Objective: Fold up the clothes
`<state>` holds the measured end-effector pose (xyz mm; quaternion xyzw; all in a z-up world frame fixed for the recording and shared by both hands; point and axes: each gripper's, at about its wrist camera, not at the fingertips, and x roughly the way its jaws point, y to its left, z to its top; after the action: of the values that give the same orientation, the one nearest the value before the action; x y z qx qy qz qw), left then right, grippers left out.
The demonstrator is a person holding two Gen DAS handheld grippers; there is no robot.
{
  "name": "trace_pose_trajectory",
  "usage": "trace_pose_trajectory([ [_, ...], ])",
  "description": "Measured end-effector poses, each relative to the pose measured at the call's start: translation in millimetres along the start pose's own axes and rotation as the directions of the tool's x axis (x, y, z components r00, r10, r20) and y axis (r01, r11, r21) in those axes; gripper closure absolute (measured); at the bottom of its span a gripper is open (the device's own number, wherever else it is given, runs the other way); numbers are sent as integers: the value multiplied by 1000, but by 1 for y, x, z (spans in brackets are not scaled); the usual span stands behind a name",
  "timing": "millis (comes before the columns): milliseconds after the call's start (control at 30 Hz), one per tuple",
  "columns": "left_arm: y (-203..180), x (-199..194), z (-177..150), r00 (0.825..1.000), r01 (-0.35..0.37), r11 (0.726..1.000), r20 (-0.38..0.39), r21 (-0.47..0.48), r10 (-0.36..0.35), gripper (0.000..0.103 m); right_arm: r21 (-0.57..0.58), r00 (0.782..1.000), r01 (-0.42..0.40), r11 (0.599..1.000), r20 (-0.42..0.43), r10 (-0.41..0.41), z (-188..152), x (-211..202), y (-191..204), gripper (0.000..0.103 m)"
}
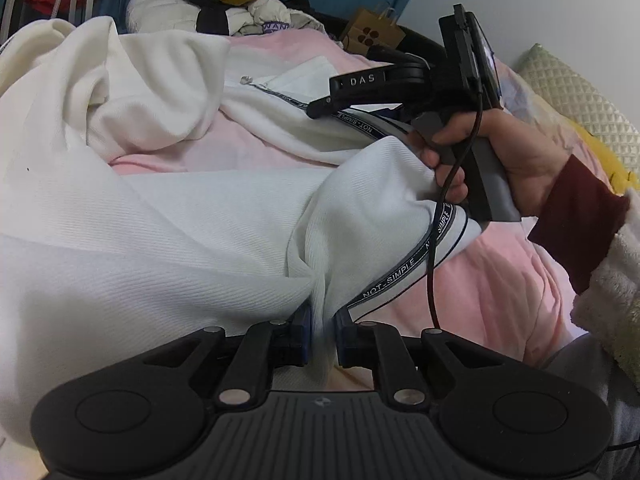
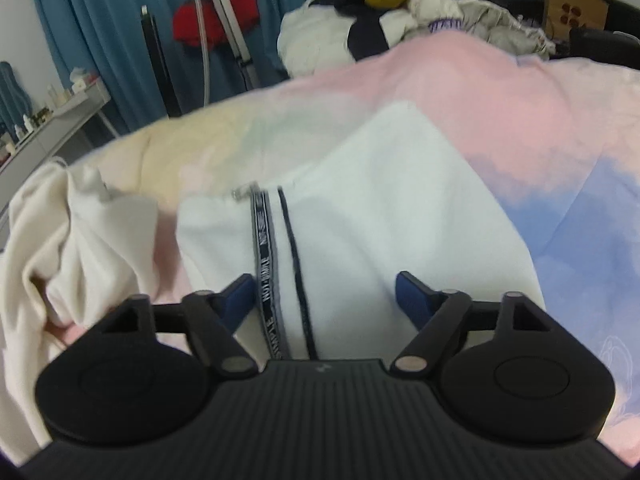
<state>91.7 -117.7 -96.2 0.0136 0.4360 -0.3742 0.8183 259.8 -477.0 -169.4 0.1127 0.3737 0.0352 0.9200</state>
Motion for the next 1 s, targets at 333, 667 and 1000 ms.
trace_pose_trajectory([
  [333, -3, -4, -1, 999, -8, 1000, 39, 11, 8, 90, 75, 978, 74, 994, 192, -87, 16, -38, -10, 92],
  [667, -12, -11, 3, 988, -4, 999, 153, 47, -4, 88, 707, 788, 91, 702, 380, -485, -40, -152, -139, 92],
  [1000, -7, -6, -8, 993, -33, 998, 115, 55, 27, 78, 952, 904, 105, 288, 30, -427, -117, -124, -206, 90],
])
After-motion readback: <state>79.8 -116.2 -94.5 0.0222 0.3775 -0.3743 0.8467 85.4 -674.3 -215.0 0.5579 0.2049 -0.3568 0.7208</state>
